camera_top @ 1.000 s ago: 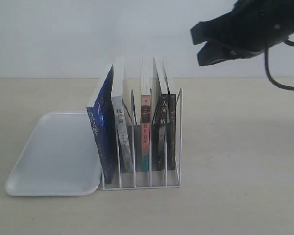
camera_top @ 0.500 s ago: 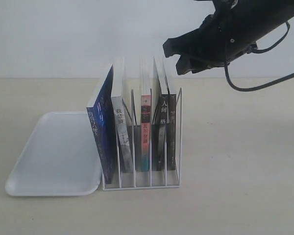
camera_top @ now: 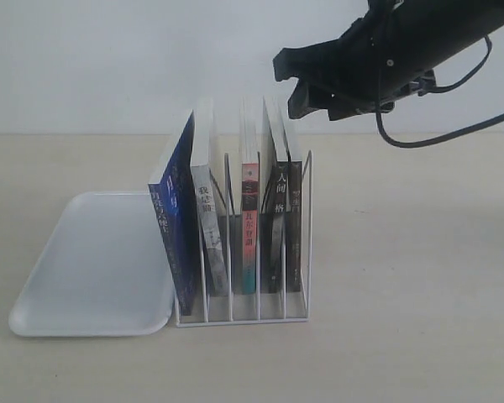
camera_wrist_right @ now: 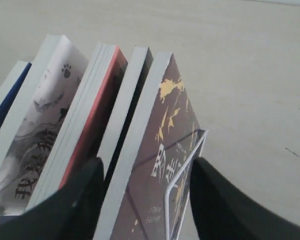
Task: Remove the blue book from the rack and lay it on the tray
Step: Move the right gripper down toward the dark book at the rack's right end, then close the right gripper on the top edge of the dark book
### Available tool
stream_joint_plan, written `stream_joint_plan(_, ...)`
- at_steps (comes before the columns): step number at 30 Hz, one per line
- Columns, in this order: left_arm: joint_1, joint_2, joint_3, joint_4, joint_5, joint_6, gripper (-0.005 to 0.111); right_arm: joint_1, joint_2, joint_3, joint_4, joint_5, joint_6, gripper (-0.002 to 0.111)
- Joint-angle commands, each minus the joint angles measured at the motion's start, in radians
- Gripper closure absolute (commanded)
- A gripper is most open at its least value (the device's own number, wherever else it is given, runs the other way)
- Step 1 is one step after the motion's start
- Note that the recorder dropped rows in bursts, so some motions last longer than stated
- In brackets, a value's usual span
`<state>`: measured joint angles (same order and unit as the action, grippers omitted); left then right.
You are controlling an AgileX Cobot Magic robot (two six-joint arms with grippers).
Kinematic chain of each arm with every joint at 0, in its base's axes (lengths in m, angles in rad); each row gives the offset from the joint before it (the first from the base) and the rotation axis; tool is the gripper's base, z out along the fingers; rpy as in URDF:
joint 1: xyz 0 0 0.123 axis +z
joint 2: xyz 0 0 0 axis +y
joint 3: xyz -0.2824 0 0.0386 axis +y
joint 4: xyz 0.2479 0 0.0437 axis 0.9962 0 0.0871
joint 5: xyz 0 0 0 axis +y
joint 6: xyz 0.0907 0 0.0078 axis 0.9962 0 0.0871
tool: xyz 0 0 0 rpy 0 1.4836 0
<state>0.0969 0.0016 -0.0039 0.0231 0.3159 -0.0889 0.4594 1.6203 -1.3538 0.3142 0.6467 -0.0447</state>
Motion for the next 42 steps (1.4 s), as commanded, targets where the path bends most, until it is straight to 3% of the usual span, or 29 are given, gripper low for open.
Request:
stream_joint_plan(1, -0.005, -0.002, 0.004, 0.001, 0.002, -0.008, 0.103, 0.034, 0.040, -0.004, 0.001, -0.010, -0.012, 0.058)
stream_joint_plan(42, -0.005, -0.002, 0.004, 0.001, 0.002, -0.008, 0.103, 0.039, 0.065, -0.045, -0.074, 0.029, 0.009, 0.058)
